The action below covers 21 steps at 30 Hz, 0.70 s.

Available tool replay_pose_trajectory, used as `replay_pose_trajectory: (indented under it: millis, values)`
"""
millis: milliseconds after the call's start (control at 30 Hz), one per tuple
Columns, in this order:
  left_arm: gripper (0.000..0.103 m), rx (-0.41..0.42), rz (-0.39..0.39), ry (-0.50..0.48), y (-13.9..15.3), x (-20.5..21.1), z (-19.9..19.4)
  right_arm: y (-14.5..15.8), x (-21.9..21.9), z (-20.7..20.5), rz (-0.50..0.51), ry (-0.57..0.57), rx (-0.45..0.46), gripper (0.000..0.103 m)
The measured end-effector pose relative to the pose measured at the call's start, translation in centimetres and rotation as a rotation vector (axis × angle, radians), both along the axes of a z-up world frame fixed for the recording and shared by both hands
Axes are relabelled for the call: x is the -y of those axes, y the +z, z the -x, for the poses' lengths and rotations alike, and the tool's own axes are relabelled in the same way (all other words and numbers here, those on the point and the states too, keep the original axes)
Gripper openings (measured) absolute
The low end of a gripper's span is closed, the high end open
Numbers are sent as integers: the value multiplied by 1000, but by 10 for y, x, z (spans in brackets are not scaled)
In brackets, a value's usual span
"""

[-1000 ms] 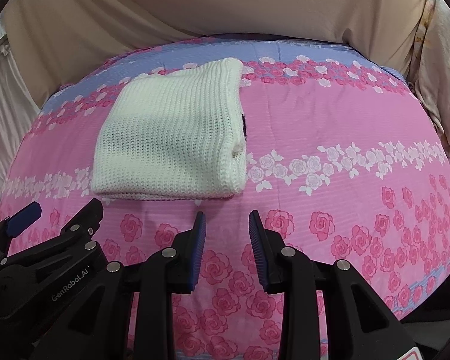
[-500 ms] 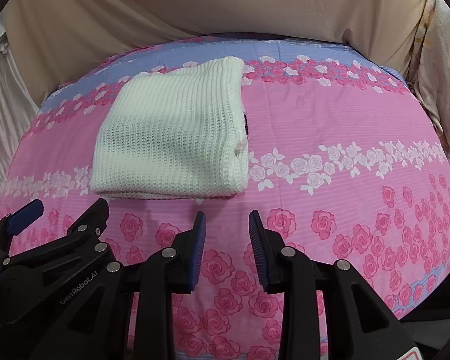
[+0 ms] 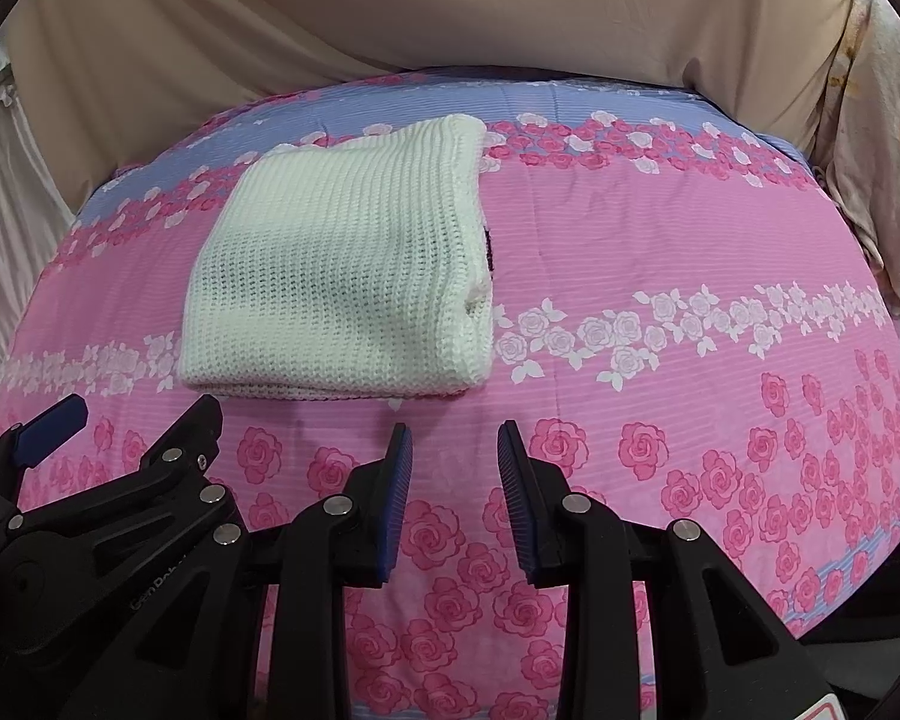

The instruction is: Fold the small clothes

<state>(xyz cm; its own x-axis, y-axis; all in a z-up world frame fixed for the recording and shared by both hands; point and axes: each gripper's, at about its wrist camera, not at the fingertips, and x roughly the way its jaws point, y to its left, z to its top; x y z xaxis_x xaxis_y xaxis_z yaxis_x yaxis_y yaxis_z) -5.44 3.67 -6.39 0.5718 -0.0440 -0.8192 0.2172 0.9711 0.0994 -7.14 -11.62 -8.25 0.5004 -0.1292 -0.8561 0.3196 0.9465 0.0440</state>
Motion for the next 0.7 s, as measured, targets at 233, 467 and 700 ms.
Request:
replay_pose_trajectory:
  millis: [233, 467, 700]
  values:
    - [92, 6, -5, 4, 0, -1, 1, 0, -1, 0, 2, -2, 0, 31]
    - [91, 9, -9, 5, 2, -1, 2, 0, -1, 0, 3, -1, 0, 31]
    - [91, 10, -12, 9, 3, -3, 1, 0, -1, 0, 5, -1, 0, 31]
